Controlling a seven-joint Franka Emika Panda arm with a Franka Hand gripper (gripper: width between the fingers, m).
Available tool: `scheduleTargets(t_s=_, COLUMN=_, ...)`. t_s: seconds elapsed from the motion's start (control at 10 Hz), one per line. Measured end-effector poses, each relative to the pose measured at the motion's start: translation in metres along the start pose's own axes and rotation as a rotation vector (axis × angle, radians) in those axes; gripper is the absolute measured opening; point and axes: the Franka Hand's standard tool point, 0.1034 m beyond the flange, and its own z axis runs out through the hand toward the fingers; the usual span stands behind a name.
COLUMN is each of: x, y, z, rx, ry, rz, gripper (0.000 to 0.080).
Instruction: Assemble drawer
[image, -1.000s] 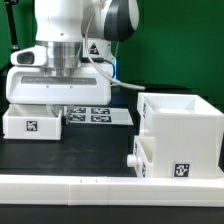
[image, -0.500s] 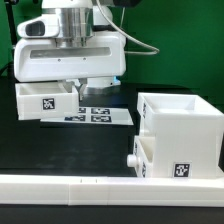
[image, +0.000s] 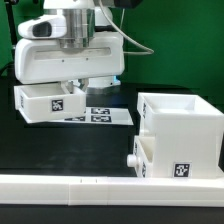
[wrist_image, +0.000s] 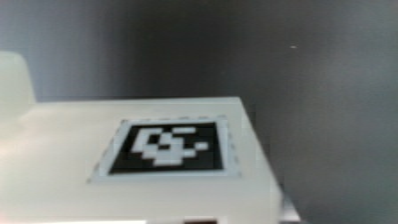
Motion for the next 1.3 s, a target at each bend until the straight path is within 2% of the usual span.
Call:
scheduleTargets(t_s=0.2, x=0.013, y=0.011, z=-0.006, rx=0.017, ry=-0.033, rz=-0.207, gripper=0.0042)
scheduleTargets(t_s=0.3, x=0.018, y=0.016, z=-0.008, rx=0.015, ry=-0.035, rz=-0.304, gripper=0.0042)
scheduleTargets(t_s=0.8, x=0.014, y=0.016, z=-0.004, rx=0.024, ry=-0.04, rz=-0.638, gripper=0.0042)
scheduleTargets(t_s=0.9, x=0.017, y=0.02, z=-0.003, rx=0.033, ry=-0.044, rz=-0.741, gripper=0.0042)
scheduleTargets(t_s=1.1, x=0.031, y=0.032, z=-0.003, rx=0.033, ry=-0.059, rz=-0.948, gripper=0.0042)
scheduleTargets(t_s=1.3, x=0.032, y=0.034, z=0.0, rx=0.041, ry=-0.065, rz=-1.04, gripper=0.0042)
